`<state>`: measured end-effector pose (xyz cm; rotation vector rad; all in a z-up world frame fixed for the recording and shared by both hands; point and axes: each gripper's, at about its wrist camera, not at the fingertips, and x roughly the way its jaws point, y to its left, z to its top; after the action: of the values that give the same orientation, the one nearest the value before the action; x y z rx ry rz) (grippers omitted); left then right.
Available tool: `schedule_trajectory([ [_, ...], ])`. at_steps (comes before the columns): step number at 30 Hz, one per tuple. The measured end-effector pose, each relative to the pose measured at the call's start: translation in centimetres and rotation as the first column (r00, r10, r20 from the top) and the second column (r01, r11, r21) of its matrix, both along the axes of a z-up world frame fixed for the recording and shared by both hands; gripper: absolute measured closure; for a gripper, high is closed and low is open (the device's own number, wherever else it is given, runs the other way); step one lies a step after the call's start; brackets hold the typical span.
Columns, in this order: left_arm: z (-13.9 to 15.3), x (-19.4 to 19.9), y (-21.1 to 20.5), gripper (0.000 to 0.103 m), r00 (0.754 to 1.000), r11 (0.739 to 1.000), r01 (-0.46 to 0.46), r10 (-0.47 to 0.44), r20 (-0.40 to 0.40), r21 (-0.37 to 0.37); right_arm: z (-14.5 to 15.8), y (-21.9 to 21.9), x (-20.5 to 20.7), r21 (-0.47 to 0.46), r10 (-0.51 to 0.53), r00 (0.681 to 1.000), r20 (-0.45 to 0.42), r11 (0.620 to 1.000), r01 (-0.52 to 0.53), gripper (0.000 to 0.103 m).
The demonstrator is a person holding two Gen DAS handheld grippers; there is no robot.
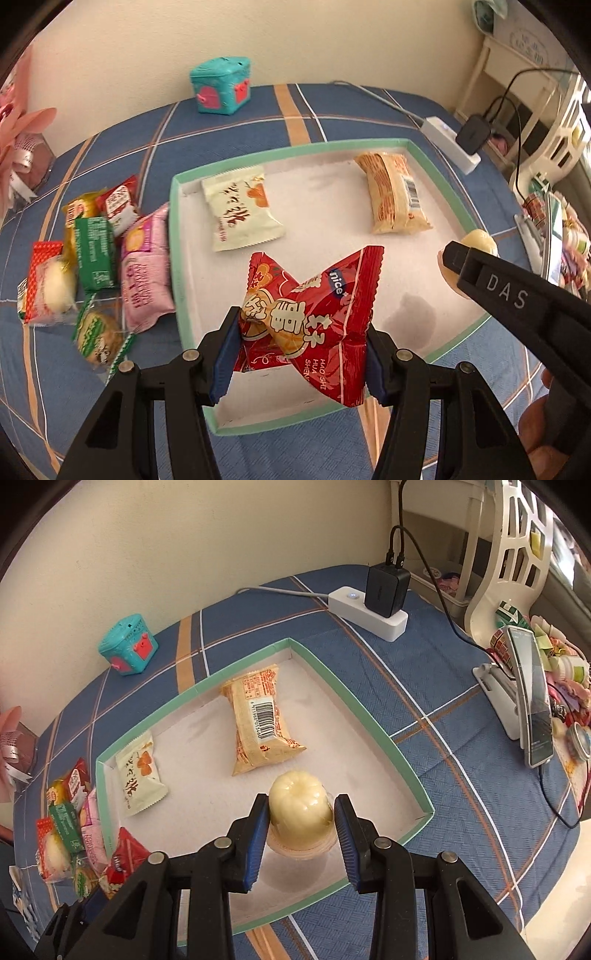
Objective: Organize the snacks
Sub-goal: 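Open both tools to drop the red wrapper and pudding cup in the tray, then withdraw both tools from the tray toward the remaining snacks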
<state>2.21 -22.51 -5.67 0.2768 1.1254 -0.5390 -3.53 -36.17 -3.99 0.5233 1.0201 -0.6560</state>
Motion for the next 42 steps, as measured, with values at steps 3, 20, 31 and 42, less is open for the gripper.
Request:
schedule_trajectory([
  [3,-0.4,0.0,-0.2,0.043,1.000,1.000,0.006,-0.006,-0.003,0.007,-0.9,-0.2,0.3,0.009,0.001,1.000,-0.012,1.000,0.000,0.064],
  [20,0.0,0.2,0.2,0.021,1.000,1.000,0.015,-0.015,0.021,0.009,-2.8,0.0,0.2,0.060,-0.003,0.998,-0.055,0.998,0.007,0.064],
  [31,0.5,1.4,2.0,0.012,0.996,0.997,-0.070,0.068,0.059,0.019,-2.9,0.3,0.8,0.043,0.023,0.997,-0.076,0.999,-0.020,0.064],
  [42,0.5,3.1,5.2,0.006,0.977,0.978,-0.209,0.207,0.052,0.019,-2.4,1.2,1.1,0.007,0.059,0.995,-0.080,0.998,-0.059,0.041],
])
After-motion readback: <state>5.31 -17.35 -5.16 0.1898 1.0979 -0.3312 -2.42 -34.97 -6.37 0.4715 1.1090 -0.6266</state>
